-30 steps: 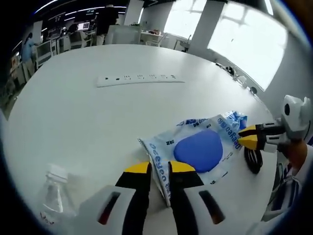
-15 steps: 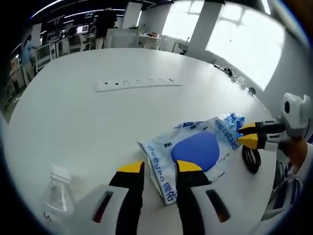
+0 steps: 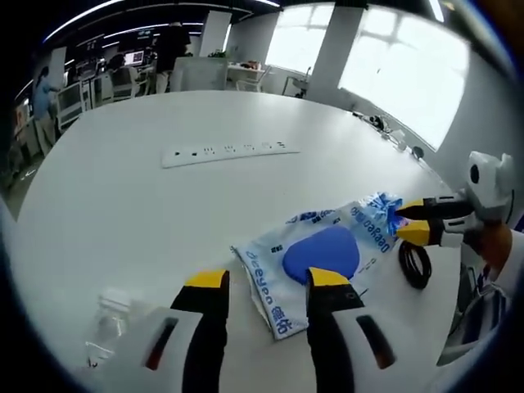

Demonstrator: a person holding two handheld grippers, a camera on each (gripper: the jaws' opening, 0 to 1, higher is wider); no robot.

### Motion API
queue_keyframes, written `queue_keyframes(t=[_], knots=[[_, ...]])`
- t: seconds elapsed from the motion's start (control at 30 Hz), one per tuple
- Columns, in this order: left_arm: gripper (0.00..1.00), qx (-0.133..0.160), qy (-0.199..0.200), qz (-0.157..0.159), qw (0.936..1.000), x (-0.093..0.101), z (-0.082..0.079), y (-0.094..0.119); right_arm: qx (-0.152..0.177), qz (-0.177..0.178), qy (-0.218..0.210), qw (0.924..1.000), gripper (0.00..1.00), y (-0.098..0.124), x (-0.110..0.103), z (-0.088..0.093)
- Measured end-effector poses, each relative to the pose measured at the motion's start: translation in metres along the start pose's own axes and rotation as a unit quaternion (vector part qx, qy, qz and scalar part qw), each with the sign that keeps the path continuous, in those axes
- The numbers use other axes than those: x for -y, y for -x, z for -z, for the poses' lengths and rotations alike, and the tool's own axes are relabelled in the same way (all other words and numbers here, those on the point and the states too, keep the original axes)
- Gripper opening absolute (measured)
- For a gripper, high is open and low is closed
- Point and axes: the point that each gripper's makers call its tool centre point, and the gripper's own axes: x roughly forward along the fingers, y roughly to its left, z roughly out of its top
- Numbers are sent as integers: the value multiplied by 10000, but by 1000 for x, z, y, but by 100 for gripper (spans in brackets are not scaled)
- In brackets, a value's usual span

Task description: Arrange the tabletop items into an orderly group along one side of the table until the central work area is clear of visible clutter.

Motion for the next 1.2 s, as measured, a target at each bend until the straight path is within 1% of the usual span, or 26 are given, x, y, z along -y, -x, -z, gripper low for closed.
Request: queue_keyframes(t=[0.4, 0.77, 0.9, 1.2], knots=[[50, 174, -175, 120, 9996, 8, -10, 19, 180, -95, 58, 9998, 32, 12, -5, -15], [61, 404, -262, 161, 9987, 12, -20, 45, 287, -195, 154, 9993, 39, 25, -10, -24], [66, 436, -294, 182, 9985, 14, -23, 53, 344, -244, 149, 9990, 42, 31, -13, -29], [71, 654, -358, 207, 9970, 15, -33, 78, 474, -351, 173, 9981, 48, 43, -21, -41]])
